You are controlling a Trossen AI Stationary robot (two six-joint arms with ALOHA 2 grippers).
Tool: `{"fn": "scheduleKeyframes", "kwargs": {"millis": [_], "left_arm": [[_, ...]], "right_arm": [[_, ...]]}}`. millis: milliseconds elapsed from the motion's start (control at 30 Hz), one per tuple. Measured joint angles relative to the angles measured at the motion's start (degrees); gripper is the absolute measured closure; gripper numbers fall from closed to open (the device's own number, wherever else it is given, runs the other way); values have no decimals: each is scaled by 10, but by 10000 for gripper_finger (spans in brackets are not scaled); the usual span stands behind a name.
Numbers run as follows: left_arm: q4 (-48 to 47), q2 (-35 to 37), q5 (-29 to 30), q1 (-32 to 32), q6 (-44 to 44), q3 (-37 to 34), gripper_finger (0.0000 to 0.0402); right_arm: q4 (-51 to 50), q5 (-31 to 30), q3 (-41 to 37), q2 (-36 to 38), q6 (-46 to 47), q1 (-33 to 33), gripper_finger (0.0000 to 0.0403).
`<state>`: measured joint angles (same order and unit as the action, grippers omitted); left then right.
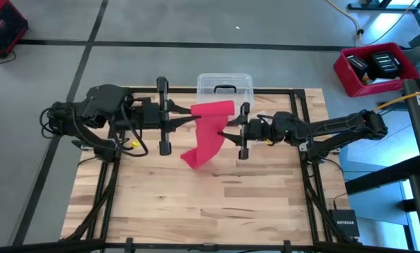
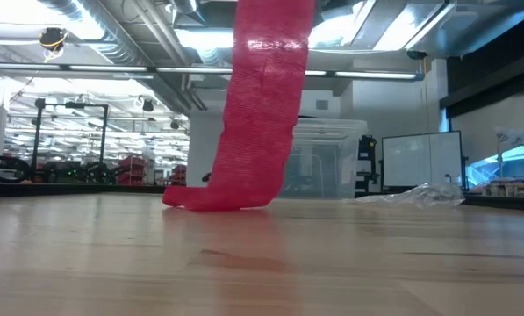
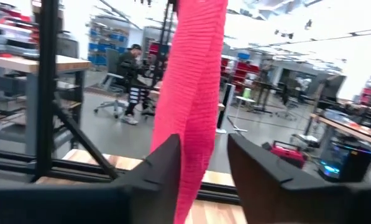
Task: Roll bandage
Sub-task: Roll the red bandage
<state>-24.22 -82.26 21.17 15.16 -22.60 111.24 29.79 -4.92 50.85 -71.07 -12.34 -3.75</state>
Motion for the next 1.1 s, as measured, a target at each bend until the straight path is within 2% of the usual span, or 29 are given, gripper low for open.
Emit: {"fn": "scheduleKeyframes", "kwargs": {"millis": [267,667,1000,1100], "left_arm": [[-7,4,0,9,12,0,384],[-10,8,7,41,15,0,384],[13,31,59,67,0,0,384],[27,39,67,70,-4,1,384]], "right_arm": [[-6,-41,0,4,-10,0,394],[-73,-91,0,56,-28,0,399],[-268,-166,0,139,-49,0,401],[-329,-170,0,152,-49,0,401]]}}
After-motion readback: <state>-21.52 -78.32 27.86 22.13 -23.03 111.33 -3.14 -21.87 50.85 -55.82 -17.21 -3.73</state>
